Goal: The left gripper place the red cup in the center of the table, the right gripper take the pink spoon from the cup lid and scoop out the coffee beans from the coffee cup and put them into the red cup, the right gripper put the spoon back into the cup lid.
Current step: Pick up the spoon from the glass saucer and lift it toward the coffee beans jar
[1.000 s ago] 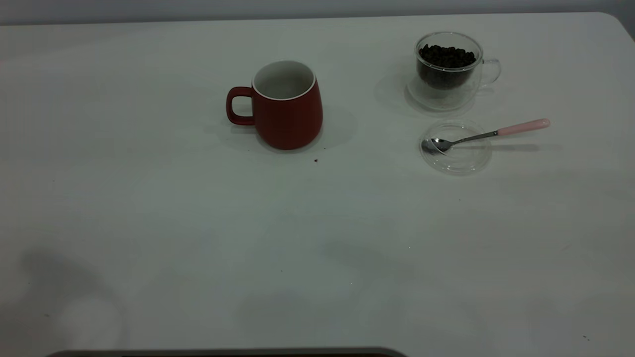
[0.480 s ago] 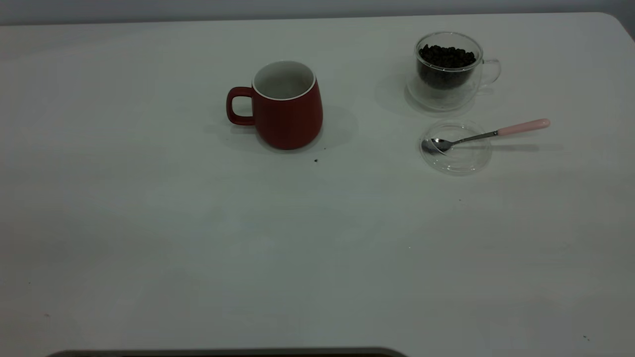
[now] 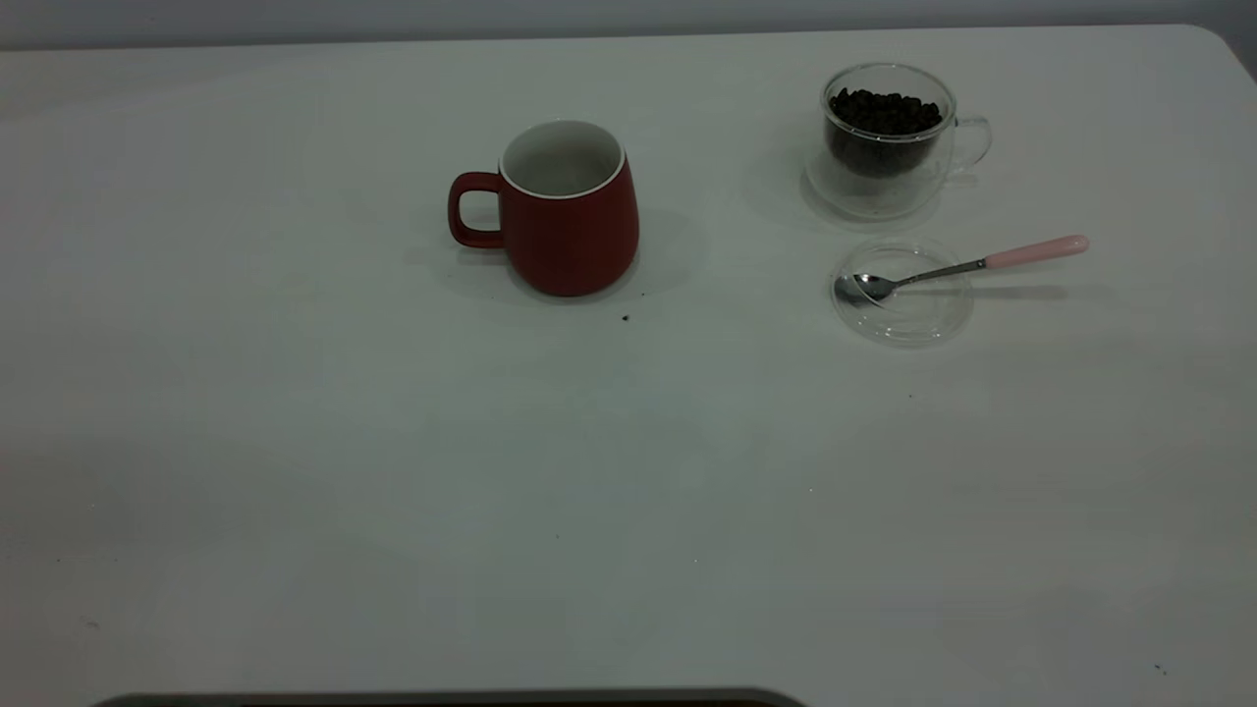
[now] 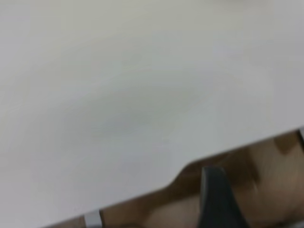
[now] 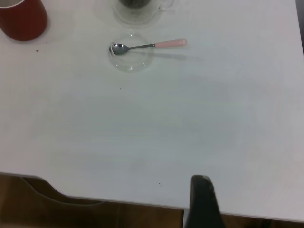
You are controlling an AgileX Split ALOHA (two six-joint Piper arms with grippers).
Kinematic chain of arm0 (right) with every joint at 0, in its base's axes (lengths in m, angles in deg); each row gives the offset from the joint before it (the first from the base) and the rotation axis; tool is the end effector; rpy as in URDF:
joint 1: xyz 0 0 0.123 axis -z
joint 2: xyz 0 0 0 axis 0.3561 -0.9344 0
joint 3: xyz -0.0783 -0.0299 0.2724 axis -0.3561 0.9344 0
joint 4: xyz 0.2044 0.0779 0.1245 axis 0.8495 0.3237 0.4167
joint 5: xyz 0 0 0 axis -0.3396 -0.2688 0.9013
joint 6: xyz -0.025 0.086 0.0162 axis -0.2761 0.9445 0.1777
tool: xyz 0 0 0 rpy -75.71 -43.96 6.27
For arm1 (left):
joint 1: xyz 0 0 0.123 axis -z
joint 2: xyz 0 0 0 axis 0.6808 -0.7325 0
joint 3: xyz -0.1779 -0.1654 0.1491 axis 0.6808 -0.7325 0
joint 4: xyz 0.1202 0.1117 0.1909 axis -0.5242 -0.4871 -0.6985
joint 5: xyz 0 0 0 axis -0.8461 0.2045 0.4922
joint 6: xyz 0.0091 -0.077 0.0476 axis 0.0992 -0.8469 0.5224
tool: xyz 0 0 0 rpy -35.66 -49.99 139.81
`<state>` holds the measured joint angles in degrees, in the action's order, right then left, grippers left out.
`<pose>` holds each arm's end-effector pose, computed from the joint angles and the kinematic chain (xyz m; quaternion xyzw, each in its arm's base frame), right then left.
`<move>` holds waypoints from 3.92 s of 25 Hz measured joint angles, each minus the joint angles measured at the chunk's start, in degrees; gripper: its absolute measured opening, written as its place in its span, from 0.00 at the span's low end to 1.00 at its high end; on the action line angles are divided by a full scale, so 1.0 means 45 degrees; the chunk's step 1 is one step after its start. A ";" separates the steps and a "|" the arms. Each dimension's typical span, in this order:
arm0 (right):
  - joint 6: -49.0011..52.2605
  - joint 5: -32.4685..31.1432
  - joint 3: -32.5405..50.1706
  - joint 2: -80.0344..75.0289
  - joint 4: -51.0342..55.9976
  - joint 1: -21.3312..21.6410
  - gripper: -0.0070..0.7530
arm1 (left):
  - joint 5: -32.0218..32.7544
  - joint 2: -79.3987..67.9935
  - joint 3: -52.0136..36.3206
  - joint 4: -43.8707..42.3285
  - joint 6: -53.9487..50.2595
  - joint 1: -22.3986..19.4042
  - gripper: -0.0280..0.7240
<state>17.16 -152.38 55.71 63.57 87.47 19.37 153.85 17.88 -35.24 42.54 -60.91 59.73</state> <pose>-0.0105 0.0071 0.2663 -0.0483 0.8976 0.0332 0.4369 0.0090 -0.0014 0.2685 0.1342 0.8854 -0.0555 0.4416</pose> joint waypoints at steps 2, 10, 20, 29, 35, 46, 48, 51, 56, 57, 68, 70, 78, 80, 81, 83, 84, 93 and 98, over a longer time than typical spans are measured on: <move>0.0000 0.0000 0.0000 0.0000 0.0000 0.0000 0.75 | 0.0044 0.0626 0.0000 0.0000 0.0000 -0.0013 0.70; 0.0000 0.0000 0.0000 0.0000 0.0000 0.0000 0.75 | 0.0138 0.1539 0.0000 0.0000 0.0000 -0.2321 0.70; 0.0000 0.0000 0.0000 0.0000 0.0000 0.0000 0.75 | 0.0173 0.1539 0.0000 0.0000 -0.0010 -0.3986 0.70; 0.0000 0.0000 0.0000 0.0000 0.0000 0.0000 0.75 | 0.0173 0.1539 0.0000 0.0000 -0.0007 -0.4026 0.70; 0.0000 0.0000 0.0000 0.0000 0.0000 0.0000 0.75 | 0.0173 0.1539 0.0000 0.0056 -0.0007 -0.4026 0.70; 0.0000 0.0721 0.0000 0.0000 0.0049 0.0000 0.75 | 0.0173 0.1539 0.0000 0.0079 -0.0007 -0.4026 0.70; 0.0000 0.1003 0.0000 0.0000 0.0049 0.0000 0.75 | 0.0173 0.1539 0.0000 0.0079 -0.0007 -0.4026 0.70; 0.0000 0.1015 0.0000 0.0000 0.0246 0.0000 0.75 | 0.0173 0.1539 0.0000 0.0079 -0.0007 -0.4026 0.70; 0.0367 0.1746 0.0000 -0.0072 0.0941 0.0000 0.75 | 0.0173 0.1539 0.0000 0.0079 -0.0007 -0.4026 0.70; 0.0514 0.1970 0.0000 -0.0288 0.1266 0.0000 0.75 | 0.0173 0.1539 0.0000 0.0079 -0.0007 -0.4026 0.70; -0.1882 0.6394 0.0000 -0.9293 0.4216 0.0000 0.85 | 0.0177 0.1539 0.0000 0.0079 -0.0007 -0.4026 0.70; -0.3357 0.7434 0.0000 -1.1300 0.5329 0.0000 0.84 | 0.0177 0.1539 0.0000 0.0079 -0.0007 -0.4026 0.70; -0.9664 1.0321 -0.2338 -1.9973 1.0275 0.0000 0.82 | 0.0177 0.1539 0.0000 0.0079 -0.0007 -0.4026 0.70; -1.0772 1.0082 -0.3309 -2.1860 1.1287 0.0199 0.82 | 0.0177 0.1539 0.0000 0.0079 -0.0007 -0.4026 0.70; -1.1290 0.9756 -0.3846 -2.2785 1.1764 0.0374 0.81 | 0.0177 0.1539 0.0000 0.0079 -0.0007 -0.4026 0.70; -1.2097 0.8923 -0.4807 -2.4249 1.2447 0.0819 0.80 | 0.0177 0.1539 0.0000 0.0079 -0.0007 -0.4026 0.70; -1.2381 0.8587 -0.5280 -2.4888 1.2709 0.1114 0.80 | 0.0177 0.1539 0.0000 0.0088 -0.0007 -0.4026 0.70; -1.2963 0.7398 -0.7962 -2.7075 1.3046 0.4239 0.79 | 0.0177 0.1539 0.0000 0.0088 -0.0007 -0.4026 0.70; -1.3022 0.5525 -0.9744 -2.9192 1.3046 0.5262 0.79 | 0.0177 0.1539 0.0000 0.0088 0.0020 -0.4026 0.70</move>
<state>-41.44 -127.52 11.86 -67.79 146.18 43.05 154.65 24.80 -35.24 42.94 -60.82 41.61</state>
